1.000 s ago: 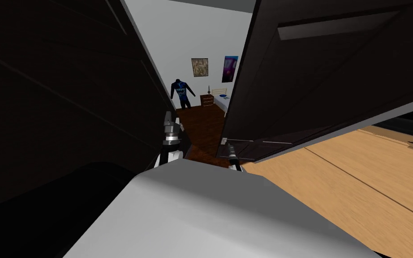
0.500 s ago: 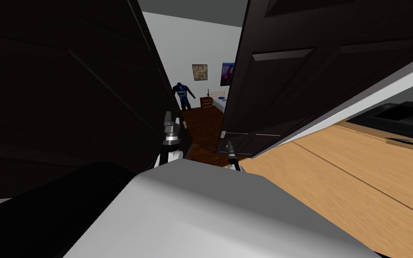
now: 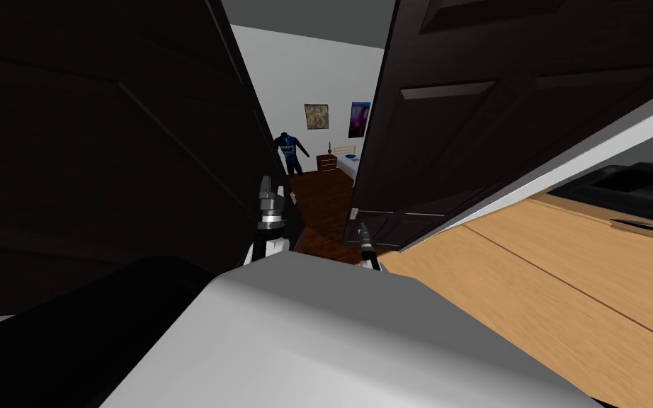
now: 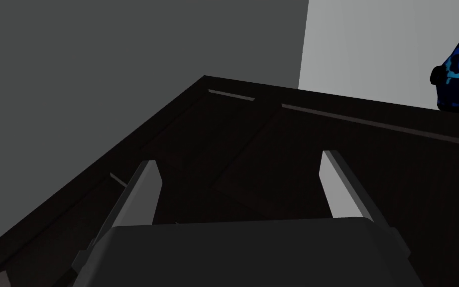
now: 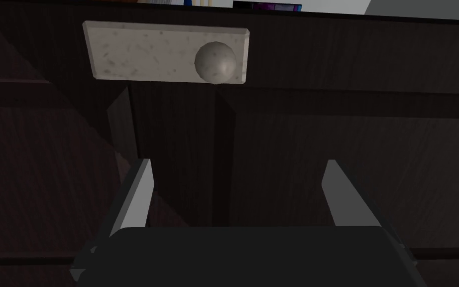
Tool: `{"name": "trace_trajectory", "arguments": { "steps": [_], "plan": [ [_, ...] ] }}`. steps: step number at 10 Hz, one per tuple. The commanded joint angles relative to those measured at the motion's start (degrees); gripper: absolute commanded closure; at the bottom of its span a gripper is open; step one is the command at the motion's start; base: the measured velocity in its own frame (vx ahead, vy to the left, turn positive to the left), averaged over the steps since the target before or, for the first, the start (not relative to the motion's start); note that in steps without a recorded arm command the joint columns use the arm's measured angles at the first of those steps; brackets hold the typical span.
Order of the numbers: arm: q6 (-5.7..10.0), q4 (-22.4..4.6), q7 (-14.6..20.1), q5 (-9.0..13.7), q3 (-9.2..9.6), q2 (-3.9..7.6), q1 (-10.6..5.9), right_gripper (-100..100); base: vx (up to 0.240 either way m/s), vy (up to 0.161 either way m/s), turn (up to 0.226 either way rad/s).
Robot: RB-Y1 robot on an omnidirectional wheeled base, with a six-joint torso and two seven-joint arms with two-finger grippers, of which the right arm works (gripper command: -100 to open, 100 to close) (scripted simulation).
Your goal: Push the door open
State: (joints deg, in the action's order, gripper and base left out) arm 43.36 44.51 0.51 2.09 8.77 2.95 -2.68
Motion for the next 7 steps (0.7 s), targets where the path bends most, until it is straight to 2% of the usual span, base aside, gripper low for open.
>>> {"name": "trace_trajectory", "arguments": {
  "steps": [1, 4, 7],
  "plan": [
    [0.29, -0.28, -0.08, 0.07, -0.18, 0.21, -0.09, -100, 0.202, 0.018, 0.020],
    [0.75, -0.67, -0.30, 0.20, -0.57, 0.16, -0.21, -100, 0.202, 0.032, 0.027],
    [1.19, -1.04, -0.50, 0.33, -0.93, -0.47, -0.32, -100, 0.209, 0.045, 0.025]
  ]
}}
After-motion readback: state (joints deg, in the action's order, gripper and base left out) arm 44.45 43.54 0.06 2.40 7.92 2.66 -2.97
